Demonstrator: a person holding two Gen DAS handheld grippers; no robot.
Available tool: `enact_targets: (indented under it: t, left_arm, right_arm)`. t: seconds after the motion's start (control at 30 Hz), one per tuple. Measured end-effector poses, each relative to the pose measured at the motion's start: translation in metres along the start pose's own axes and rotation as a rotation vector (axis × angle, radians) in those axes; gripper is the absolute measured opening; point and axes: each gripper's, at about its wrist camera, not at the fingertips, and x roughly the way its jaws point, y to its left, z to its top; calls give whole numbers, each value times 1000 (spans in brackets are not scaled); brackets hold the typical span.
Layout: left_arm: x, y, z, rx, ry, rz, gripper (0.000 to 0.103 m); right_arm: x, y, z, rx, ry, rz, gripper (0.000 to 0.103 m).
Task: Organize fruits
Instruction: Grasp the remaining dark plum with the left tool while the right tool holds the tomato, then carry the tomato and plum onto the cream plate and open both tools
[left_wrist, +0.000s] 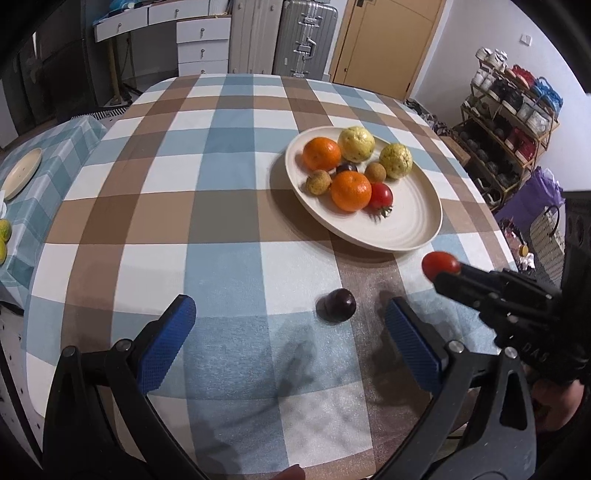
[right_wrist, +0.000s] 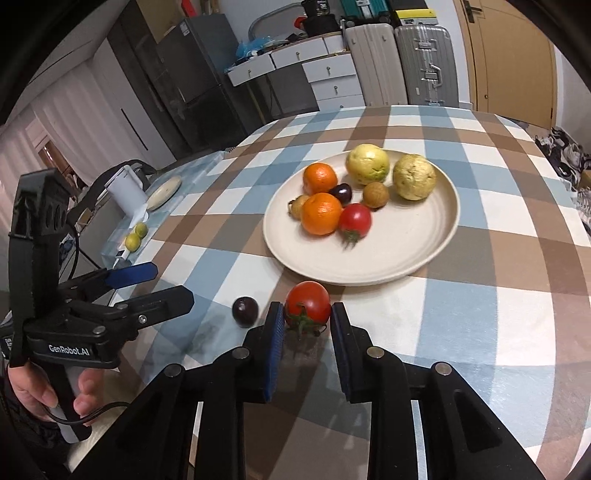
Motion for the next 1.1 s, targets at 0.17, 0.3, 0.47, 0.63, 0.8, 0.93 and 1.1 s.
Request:
enact_targets:
  t: [0.17, 0.3, 0.47, 0.63, 0.8, 0.93, 1.1]
  left_arm:
    - [17, -13, -5, 30, 47, -6, 102]
    - [29, -28, -8, 76, 52, 36, 102]
    - [40, -41, -9, 102, 49, 62, 92]
    - [47, -51, -10, 145, 50, 65, 69]
    - [46, -53, -11, 161, 45, 54, 52]
    - [45, -55, -11, 177, 50, 27, 26]
    - [37, -62, -13, 214, 25, -1, 21]
  right_arm:
    - [-13, -10, 0, 20, -28, 2, 26]
    - [-29, -20, 3, 57, -73, 14, 26]
    - [-38, -25, 4, 82, -97, 36, 26]
    - [-40, -24, 2, 80, -101, 32, 26]
    - [-42, -24, 1, 81, -108, 31, 26]
    - [-42, -25, 1, 83, -108, 35, 26]
    - [-41, -25, 0, 85, -103, 36, 26]
